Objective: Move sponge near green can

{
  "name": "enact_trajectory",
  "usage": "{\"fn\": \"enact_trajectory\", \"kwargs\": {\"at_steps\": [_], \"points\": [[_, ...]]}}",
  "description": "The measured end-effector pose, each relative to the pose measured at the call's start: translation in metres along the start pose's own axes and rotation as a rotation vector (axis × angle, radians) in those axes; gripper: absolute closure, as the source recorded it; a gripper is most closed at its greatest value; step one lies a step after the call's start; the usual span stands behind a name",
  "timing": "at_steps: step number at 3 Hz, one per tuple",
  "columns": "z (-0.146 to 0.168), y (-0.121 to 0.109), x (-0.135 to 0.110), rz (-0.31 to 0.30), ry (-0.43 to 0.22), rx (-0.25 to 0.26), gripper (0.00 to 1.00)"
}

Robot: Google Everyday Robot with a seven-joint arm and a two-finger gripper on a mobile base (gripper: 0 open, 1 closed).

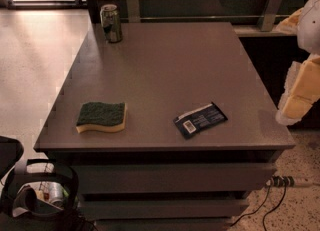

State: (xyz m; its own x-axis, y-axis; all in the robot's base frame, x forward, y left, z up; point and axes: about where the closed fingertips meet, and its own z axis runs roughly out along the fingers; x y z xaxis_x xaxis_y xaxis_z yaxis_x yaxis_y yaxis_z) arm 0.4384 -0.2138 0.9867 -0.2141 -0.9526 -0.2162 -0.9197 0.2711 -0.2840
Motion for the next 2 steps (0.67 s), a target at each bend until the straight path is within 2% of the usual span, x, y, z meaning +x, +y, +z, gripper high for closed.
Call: {"fn": "enact_trajectory", "kwargs": {"at_steps": [1,2], "points": [[0.0,0.0,0.0,0.0,0.0,0.0,0.0],[0.004,0.006,-0.017,-0.013,-0.072,-0.02,0.0]]}}
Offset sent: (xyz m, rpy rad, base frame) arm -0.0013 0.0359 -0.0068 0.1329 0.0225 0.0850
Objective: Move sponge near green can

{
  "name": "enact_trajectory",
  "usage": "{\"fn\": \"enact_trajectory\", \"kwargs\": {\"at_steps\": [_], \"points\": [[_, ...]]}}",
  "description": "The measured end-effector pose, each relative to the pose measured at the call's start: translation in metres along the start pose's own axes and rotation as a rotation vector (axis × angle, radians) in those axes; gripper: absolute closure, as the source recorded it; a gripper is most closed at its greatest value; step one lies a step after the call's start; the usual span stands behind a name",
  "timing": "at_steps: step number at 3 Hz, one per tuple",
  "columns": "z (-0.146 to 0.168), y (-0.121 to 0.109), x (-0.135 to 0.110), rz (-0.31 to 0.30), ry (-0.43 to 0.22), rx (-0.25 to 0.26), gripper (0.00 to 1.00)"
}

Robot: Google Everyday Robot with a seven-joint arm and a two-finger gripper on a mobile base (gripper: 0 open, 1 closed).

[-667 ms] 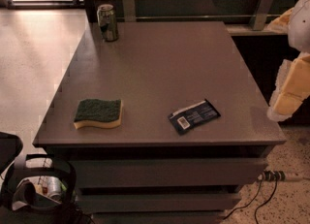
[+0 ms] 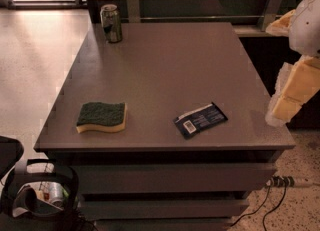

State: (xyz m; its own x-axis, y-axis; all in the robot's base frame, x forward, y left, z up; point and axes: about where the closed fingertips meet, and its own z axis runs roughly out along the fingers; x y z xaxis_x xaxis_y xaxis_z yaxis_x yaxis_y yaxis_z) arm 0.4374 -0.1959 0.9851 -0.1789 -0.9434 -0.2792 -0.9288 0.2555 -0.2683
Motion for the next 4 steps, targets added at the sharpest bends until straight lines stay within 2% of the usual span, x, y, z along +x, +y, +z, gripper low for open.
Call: {"fn": "enact_trajectory", "kwargs": {"at_steps": [1,2,4], "points": [[0.004,0.006,-0.018,-0.003,-0.085,-0.012,0.0],[0.021,0.012,-0.036,-0.006,-0.235,-0.028,0.0],[0.063,0.021,-0.089,0.013,-0.561,-0.041,0.0]]}}
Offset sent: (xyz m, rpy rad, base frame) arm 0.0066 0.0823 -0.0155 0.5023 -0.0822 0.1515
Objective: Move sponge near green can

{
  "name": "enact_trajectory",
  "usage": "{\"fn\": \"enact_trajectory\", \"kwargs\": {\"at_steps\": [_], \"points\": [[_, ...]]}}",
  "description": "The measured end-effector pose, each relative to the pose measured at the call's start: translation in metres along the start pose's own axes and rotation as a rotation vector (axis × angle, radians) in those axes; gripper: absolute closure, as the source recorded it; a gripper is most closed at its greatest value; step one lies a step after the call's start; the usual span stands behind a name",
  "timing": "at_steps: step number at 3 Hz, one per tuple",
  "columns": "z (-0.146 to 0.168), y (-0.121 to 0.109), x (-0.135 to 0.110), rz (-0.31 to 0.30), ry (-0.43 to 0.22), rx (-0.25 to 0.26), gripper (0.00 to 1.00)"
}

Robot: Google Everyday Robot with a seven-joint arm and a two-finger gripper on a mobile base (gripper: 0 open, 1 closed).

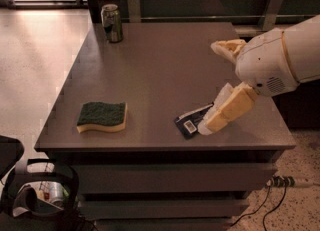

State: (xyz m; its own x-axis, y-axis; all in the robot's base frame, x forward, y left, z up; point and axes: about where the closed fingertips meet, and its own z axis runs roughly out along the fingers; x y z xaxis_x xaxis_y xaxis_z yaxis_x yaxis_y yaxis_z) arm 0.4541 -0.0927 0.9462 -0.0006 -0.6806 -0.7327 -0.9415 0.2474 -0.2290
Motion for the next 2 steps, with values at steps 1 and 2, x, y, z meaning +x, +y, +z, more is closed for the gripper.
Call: {"fn": "enact_trajectory", "kwargs": {"at_steps": [1,2], "points": [[0.029,0.005,-0.007,0.006,-0.073,-0.024,0.0],[0.072,0.012,-0.023,-0.006,-0.078,-0.067,0.0]]}}
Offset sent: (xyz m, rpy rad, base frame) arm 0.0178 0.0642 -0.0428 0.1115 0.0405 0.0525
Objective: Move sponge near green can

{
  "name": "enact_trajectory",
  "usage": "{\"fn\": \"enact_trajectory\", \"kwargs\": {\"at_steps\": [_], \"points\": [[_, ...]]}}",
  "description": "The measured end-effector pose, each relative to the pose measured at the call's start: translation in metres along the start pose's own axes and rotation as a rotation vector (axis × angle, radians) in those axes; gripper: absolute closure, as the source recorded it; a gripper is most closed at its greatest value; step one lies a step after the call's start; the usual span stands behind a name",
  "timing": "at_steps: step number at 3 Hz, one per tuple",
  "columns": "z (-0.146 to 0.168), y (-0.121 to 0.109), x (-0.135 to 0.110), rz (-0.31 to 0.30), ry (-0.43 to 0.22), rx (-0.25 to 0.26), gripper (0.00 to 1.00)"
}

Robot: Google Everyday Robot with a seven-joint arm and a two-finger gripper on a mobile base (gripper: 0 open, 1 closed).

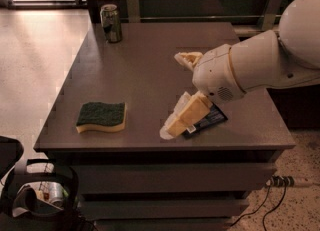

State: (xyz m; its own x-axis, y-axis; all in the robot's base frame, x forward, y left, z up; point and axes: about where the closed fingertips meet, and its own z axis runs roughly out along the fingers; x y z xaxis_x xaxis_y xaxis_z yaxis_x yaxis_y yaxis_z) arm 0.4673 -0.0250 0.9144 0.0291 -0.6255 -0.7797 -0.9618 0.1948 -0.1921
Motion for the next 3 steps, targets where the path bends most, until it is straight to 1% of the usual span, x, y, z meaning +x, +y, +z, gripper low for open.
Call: {"fn": "enact_trajectory", "kwargs": {"at_steps": [1,2,3], "points": [[0.0,0.0,0.0,0.0,0.0,0.0,0.0],[0.032,-0.012,-0.005,-0.008,0.012,-0.029,0.0],[0.06,-0.019,-0.01,-0.02,0.019,-0.047,0.0]]}}
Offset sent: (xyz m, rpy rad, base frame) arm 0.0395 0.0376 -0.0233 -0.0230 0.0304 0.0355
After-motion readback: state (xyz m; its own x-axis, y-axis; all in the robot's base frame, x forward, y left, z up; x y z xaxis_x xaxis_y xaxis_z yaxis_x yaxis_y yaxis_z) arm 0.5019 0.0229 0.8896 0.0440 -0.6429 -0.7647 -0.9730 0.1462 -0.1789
